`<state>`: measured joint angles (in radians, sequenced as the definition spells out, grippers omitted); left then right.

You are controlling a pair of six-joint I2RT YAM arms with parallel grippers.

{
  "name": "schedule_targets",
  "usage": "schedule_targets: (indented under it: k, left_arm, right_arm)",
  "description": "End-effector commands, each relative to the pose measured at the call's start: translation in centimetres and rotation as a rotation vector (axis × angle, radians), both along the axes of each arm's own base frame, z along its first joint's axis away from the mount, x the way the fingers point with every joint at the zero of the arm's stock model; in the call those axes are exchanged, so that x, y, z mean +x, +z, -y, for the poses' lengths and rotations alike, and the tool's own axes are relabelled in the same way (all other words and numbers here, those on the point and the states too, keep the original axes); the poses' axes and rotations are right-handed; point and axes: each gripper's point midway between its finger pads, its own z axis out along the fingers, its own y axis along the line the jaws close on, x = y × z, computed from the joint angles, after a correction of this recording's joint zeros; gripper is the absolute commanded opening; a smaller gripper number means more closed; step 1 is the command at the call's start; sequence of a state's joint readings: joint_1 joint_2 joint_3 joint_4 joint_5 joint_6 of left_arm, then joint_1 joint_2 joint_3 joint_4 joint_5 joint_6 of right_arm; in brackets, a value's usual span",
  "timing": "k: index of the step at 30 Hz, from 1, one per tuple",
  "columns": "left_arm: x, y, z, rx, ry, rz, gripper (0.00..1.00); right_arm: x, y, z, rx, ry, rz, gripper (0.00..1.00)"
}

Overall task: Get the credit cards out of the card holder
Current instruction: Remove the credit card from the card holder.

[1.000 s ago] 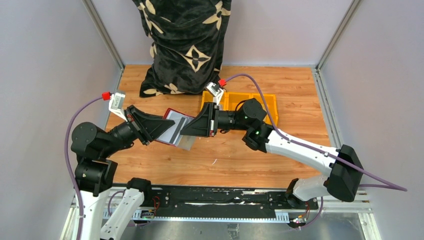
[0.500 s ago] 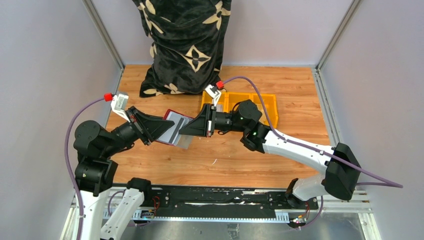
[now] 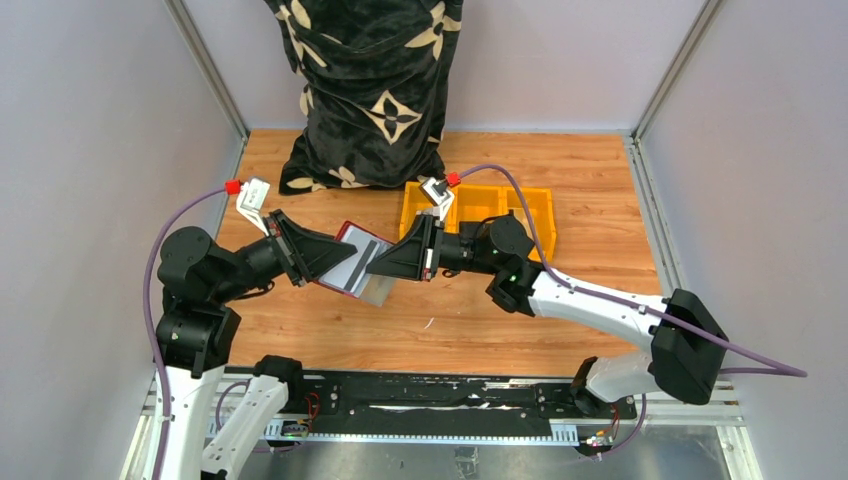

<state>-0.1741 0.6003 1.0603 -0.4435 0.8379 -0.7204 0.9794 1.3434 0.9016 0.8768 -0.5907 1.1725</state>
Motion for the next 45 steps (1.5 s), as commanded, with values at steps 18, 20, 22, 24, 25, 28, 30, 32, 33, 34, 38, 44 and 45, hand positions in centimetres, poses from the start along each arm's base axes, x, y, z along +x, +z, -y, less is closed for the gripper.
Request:
schedule_targets:
  k: [18, 20, 22, 24, 25, 28, 30, 32, 33, 34, 38, 44, 45]
  left_arm:
    - [-1.7, -1.1, 0.8, -0.012, -0.103, -0.057, 0.17]
    - [-1.6, -0.9, 0.8, -0.010, -0.104, -0.053, 0.17]
    - [-1.8, -0.3, 0.8, -0.013, -0.109, -0.041, 0.14]
    - [-1.9, 0.1, 0.8, -0.017, -0.115, -0.035, 0.09]
    - [-2.0, 0.3, 0.9, -0.019, -0.120, -0.031, 0.08]
    - [-2.2, 0.8, 1.0, -0.028, -0.134, -0.031, 0.06]
    - [-2.3, 0.9, 1.1, -0.040, -0.149, -0.042, 0.06]
    - [-2.5, 1.0, 1.2, -0.051, -0.164, -0.057, 0.07]
    - [-2.5, 1.0, 1.2, -0.054, -0.168, -0.064, 0.08]
    - [-2.6, 1.1, 1.3, -0.055, -0.172, -0.064, 0.08]
    - [-2.7, 1.4, 1.2, -0.056, -0.171, -0.051, 0.07]
    - [-2.6, 1.6, 1.1, -0.046, -0.160, -0.036, 0.02]
    - [-2.6, 1.6, 1.1, -0.046, -0.160, -0.037, 0.03]
  right_arm:
    - [2.1, 3.5, -0.5, 0.143, -0.055, -0.011, 0.00]
    - [2.1, 2.6, -0.4, 0.104, -0.060, -0.012, 0.00]
    - [2.1, 1.8, -0.1, 0.091, -0.068, -0.015, 0.00]
    - [2.1, 1.2, 0.3, 0.085, -0.071, -0.025, 0.00]
    - [2.1, 1.0, 0.4, 0.083, -0.074, -0.030, 0.00]
    - [2.1, 0.4, 0.8, 0.078, -0.085, -0.039, 0.00]
    - [2.2, 0.4, 1.0, 0.085, -0.095, -0.041, 0.00]
    - [2.3, 0.2, 1.1, 0.085, -0.103, -0.045, 0.00]
    - [2.4, 0.2, 1.2, 0.084, -0.105, -0.047, 0.00]
    - [2.5, 0.0, 1.2, 0.082, -0.108, -0.050, 0.00]
    - [2.5, -0.4, 1.5, 0.077, -0.113, -0.058, 0.00]
    - [2.3, -0.9, 1.9, 0.062, -0.116, -0.051, 0.00]
    - [2.2, -0.9, 1.9, 0.061, -0.116, -0.051, 0.00]
